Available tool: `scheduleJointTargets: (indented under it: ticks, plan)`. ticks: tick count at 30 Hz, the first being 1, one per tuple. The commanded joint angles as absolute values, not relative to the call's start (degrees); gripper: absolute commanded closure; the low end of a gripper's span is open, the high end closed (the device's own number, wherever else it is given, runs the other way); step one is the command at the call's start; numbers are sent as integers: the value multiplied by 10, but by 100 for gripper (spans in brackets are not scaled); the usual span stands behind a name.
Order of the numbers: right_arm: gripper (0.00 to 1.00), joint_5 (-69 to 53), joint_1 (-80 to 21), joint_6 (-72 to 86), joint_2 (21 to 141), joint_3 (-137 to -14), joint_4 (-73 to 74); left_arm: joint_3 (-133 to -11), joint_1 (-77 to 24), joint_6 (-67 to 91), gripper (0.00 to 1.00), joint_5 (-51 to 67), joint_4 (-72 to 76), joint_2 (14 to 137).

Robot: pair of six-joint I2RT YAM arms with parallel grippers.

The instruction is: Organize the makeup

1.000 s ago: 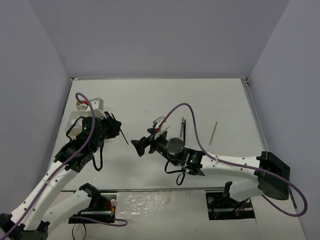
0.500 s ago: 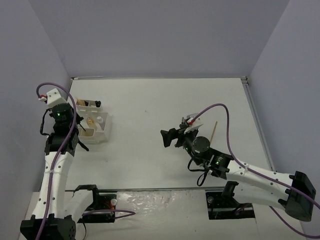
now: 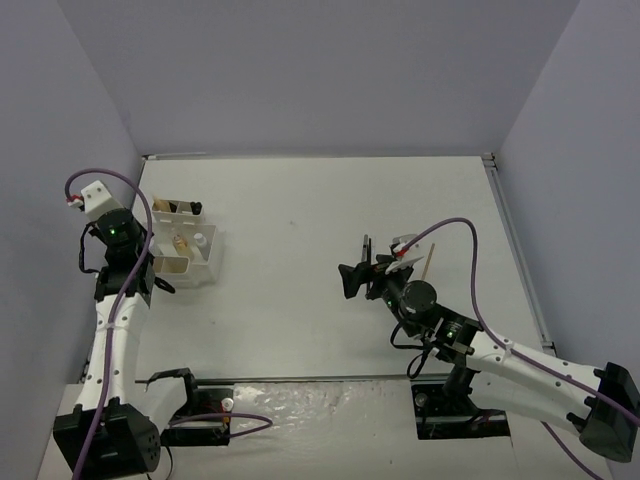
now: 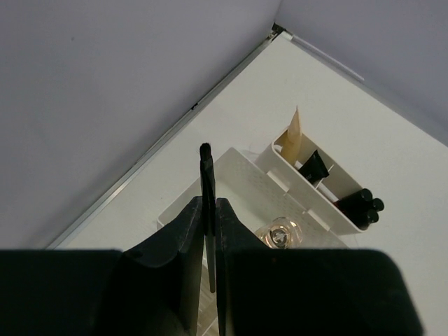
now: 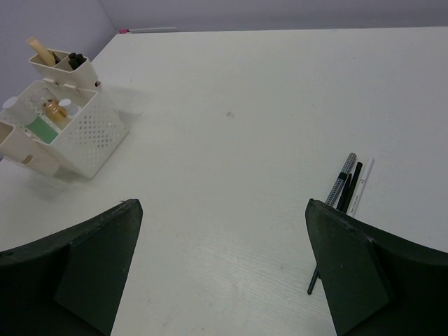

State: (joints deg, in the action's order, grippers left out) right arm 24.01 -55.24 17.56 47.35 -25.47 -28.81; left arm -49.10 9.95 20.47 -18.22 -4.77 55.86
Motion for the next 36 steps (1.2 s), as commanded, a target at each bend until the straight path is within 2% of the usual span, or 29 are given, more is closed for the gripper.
scheduleJointTargets:
  ticks: [1, 8, 11, 15, 22, 26, 28, 33, 36]
  plan:
    - [0, 246, -544, 177, 462, -253, -322, -479, 106, 189, 100, -198, 49, 571]
    - [0, 245, -540, 180, 451, -247, -321, -441, 111, 182, 100, -210, 99, 591]
    - [0, 244, -539, 180, 451, -247, -321, -433, 112, 190, 95, -212, 105, 597]
    - [0, 244, -538, 182, 450, -247, -320, -426, 113, 203, 82, -209, 100, 592]
    - [0, 266, -538, 202, 456, -263, -280, -436, 111, 228, 67, -215, 58, 572]
    - [1, 310, -535, 243, 488, -292, -209, -477, 106, 232, 46, -233, -21, 555]
    - [2, 323, -531, 258, 500, -306, -179, -497, 102, 230, 40, -231, -58, 543]
    - [7, 304, -492, 323, 571, -335, -123, -565, 67, 228, 18, -194, -169, 498]
    - [11, 263, -461, 340, 610, -347, -113, -600, 44, 218, 14, -139, -207, 487]
